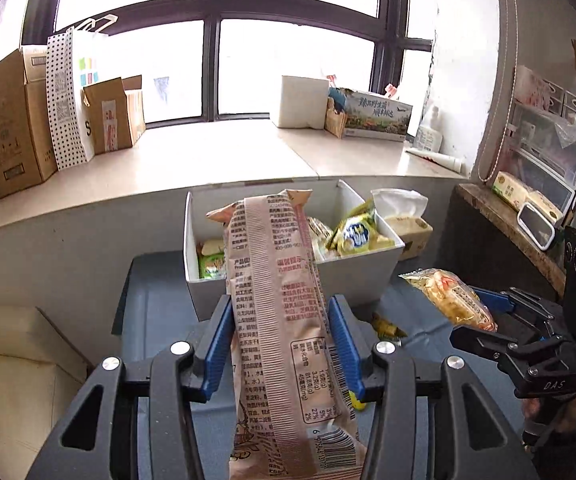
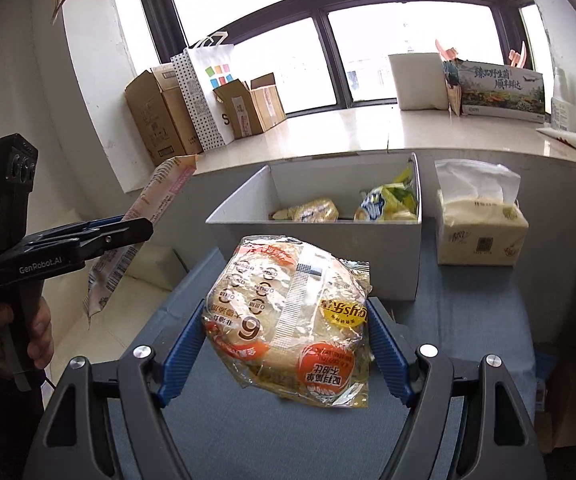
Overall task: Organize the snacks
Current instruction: 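Lower both packs into the white box and open both grippers, then grasp the olive-green snack pack with the right gripper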
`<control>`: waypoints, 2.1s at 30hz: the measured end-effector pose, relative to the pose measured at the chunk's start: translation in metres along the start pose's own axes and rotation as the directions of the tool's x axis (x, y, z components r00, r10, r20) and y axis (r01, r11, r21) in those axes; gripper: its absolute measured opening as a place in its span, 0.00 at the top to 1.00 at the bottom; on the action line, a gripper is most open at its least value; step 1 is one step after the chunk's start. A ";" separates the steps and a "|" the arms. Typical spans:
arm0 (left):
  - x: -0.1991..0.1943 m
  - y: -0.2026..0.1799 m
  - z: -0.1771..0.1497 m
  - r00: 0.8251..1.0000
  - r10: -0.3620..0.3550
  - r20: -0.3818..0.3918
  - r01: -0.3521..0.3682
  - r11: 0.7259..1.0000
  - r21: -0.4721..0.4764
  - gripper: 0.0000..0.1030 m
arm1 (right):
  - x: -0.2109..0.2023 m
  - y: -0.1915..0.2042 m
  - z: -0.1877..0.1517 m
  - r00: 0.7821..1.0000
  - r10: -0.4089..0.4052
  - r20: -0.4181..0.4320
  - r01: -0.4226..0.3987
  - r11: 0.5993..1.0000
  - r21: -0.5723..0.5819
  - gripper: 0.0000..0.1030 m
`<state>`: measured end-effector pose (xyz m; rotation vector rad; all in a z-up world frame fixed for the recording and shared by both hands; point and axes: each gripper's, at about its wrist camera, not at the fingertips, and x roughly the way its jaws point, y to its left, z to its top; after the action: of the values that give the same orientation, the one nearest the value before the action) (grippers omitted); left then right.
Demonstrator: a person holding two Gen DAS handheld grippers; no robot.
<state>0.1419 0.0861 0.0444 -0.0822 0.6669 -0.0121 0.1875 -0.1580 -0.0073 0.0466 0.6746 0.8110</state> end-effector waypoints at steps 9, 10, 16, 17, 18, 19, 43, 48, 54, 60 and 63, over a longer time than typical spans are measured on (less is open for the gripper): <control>0.082 0.024 0.063 0.997 0.070 -0.028 -0.071 0.997 -0.026 0.49 | 0.050 -0.007 0.086 0.999 0.004 0.034 -0.004 1.000 0.010 0.21; 0.094 0.027 0.067 0.996 0.076 -0.045 -0.077 0.996 -0.034 0.49 | 0.058 -0.007 0.093 1.000 -0.007 0.030 0.007 1.000 0.001 0.21; 0.145 0.045 0.089 0.991 0.108 -0.083 -0.113 0.992 -0.055 0.49 | 0.103 -0.026 0.121 0.997 -0.071 0.010 0.072 0.997 -0.022 0.21; 0.151 0.047 0.092 0.991 0.106 -0.081 -0.111 0.992 -0.057 0.49 | 0.108 -0.032 0.123 0.997 -0.081 0.012 0.081 0.997 -0.013 0.20; 0.157 0.049 0.095 0.991 0.111 -0.078 -0.116 0.992 -0.054 0.49 | 0.114 -0.038 0.125 0.997 -0.083 0.008 0.083 0.997 0.001 0.18; 0.163 0.049 0.098 0.990 0.120 -0.080 -0.123 0.991 -0.046 0.48 | 0.121 -0.044 0.127 0.997 -0.074 -0.002 0.074 0.997 0.017 0.15; 0.070 0.031 0.046 0.999 0.040 0.003 -0.040 0.999 0.009 0.00 | 0.038 -0.056 0.085 0.993 -0.019 0.116 0.006 0.994 0.113 0.00; 0.017 0.016 -0.006 0.999 -0.011 0.032 0.011 1.000 -0.002 0.00 | -0.004 -0.053 0.030 0.994 -0.017 0.111 0.002 0.991 0.135 0.00; -0.018 0.008 -0.076 0.997 -0.082 0.013 0.083 0.988 -0.132 0.00 | -0.005 -0.058 -0.033 1.000 -0.007 0.000 0.007 0.984 0.177 0.00; -0.038 -0.001 -0.118 0.997 -0.080 0.003 0.079 0.979 -0.186 0.00 | 0.014 -0.055 -0.070 0.994 -0.025 -0.102 0.039 0.990 0.137 0.00; -0.038 -0.006 -0.124 0.996 -0.084 -0.009 0.081 0.981 -0.179 0.00 | 0.025 -0.055 -0.072 0.990 -0.062 -0.130 0.077 0.991 0.108 0.00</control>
<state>0.0350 0.0727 -0.0289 -0.2825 0.6793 -0.0326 0.1947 -0.1951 -0.0936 0.0736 0.8374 0.7123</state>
